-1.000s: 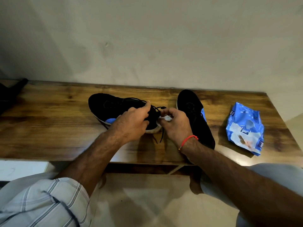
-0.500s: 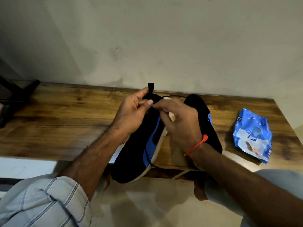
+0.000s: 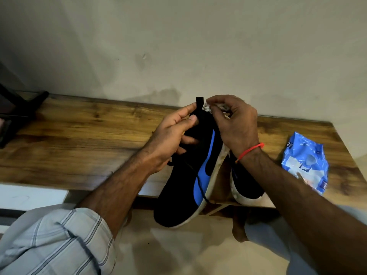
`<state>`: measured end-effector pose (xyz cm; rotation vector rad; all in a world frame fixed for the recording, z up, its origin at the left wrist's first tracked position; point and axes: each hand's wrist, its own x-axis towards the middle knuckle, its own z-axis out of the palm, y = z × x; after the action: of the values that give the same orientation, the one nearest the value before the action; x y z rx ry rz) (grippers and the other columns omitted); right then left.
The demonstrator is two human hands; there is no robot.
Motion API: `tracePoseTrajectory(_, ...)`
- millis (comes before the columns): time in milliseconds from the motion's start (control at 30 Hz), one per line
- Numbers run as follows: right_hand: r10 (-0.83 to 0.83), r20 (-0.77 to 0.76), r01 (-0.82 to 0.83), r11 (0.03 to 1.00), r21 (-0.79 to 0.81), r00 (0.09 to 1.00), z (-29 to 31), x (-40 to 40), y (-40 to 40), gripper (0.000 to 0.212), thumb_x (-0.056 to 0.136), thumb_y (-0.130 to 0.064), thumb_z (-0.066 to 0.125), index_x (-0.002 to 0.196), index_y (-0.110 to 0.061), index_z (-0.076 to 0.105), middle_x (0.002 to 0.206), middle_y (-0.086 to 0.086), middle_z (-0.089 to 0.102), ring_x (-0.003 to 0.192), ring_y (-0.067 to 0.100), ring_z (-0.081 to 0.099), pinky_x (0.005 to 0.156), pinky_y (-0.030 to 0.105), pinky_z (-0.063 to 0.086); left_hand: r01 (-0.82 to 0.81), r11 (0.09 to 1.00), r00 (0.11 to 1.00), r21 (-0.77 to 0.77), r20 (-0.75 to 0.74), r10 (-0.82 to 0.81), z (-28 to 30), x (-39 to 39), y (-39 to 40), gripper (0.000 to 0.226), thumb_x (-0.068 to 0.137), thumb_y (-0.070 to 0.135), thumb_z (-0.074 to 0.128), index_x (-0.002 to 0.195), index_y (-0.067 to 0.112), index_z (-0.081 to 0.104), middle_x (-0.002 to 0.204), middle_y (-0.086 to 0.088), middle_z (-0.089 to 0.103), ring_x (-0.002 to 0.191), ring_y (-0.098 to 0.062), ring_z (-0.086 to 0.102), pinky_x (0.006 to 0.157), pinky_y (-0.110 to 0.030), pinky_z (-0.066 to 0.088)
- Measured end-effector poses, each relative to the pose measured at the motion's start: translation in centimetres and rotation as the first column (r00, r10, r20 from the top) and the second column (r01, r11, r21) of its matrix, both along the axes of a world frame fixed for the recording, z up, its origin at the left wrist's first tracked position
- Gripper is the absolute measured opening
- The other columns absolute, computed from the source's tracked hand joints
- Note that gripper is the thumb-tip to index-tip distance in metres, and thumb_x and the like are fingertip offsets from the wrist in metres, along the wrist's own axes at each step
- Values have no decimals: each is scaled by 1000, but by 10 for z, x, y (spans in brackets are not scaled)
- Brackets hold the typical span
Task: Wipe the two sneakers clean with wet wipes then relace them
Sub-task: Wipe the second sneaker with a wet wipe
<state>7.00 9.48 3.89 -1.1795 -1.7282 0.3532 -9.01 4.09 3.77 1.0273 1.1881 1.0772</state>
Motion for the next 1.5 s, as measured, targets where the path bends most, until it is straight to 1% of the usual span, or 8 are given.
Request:
tracePoseTrajectory(100, 85, 81, -89, 995, 46, 993, 1, -1, -8, 18, 86, -4, 65, 96, -15, 75, 95, -5, 73, 91, 8, 67, 84, 21, 52, -28, 999, 999, -17, 40, 29, 0, 1, -2, 35, 108, 22, 48, 139, 37, 53, 93, 15, 74, 62, -6, 67, 41, -20, 41)
tracePoseTrajectory(300, 295, 254, -311, 950, 24, 921, -18, -4, -44, 18, 82, 2, 65, 93, -9, 74, 95, 2, 72, 93, 21, 66, 84, 40, 53, -157, 987, 986, -26, 45, 158, 2, -12, 7, 38, 105, 37, 53, 143, 35, 54, 125, 3, 72, 75, -15, 69, 57, -27, 40)
tracePoseTrajectory(500, 527, 398, -575, 818, 1, 751, -41, -4, -80, 18, 84, 2, 65, 98, -4, 73, 102, 8, 69, 96, 23, 64, 89, 36, 52, -283, 959, 951, -14, 130, 282, 7, -26, 12, 36, 103, 15, 57, 138, 24, 55, 91, 14, 74, 53, -1, 60, 42, -19, 44)
tracePoseTrajectory(567, 478, 399, -552, 829, 88, 782, -37, -3, -70, 15, 88, 0, 65, 100, -1, 73, 105, 10, 69, 98, 24, 64, 92, 34, 51, -250, 968, 961, 2, 125, 248, 9, -23, 11, 44, 100, 4, 59, 140, 19, 51, 101, 11, 77, 53, 3, 60, 46, -15, 46)
tracePoseTrajectory(700, 296, 238, -338, 928, 158, 925, -16, 2, -40, 11, 87, -2, 68, 95, -4, 75, 99, 6, 72, 95, 20, 68, 88, 34, 54, -178, 984, 977, 8, 119, 176, -1, -18, 12, 65, 93, -12, 59, 151, 12, 42, 121, -5, 74, 103, -13, 73, 73, -22, 58)
tracePoseTrajectory(933, 24, 175, -52, 986, 156, 984, 0, 17, 16, 13, 84, -3, 67, 90, -11, 76, 91, 1, 73, 84, 9, 65, 80, 5, 43, -101, 994, 987, 28, 128, 97, -6, -5, 6, 76, 90, -15, 62, 154, 18, 39, 123, -6, 73, 110, -20, 72, 82, -32, 62)
tracePoseTrajectory(1233, 344, 279, -351, 936, -25, 897, -31, -2, -53, 11, 83, -2, 71, 92, -8, 75, 91, 3, 71, 85, 20, 67, 77, 41, 57, -389, 921, 897, -3, 225, 380, -2, -29, 17, 71, 89, -19, 59, 150, 14, 43, 111, -5, 77, 88, -13, 75, 69, -26, 60)
tracePoseTrajectory(1500, 484, 266, -500, 866, -12, 833, -35, -11, -79, 6, 85, -5, 72, 91, -6, 74, 91, 3, 71, 87, 16, 66, 81, 34, 54, -462, 886, 848, -50, 270, 457, -1, -35, 22, 67, 89, -15, 62, 148, 12, 46, 112, -6, 77, 97, -19, 75, 78, -32, 62)
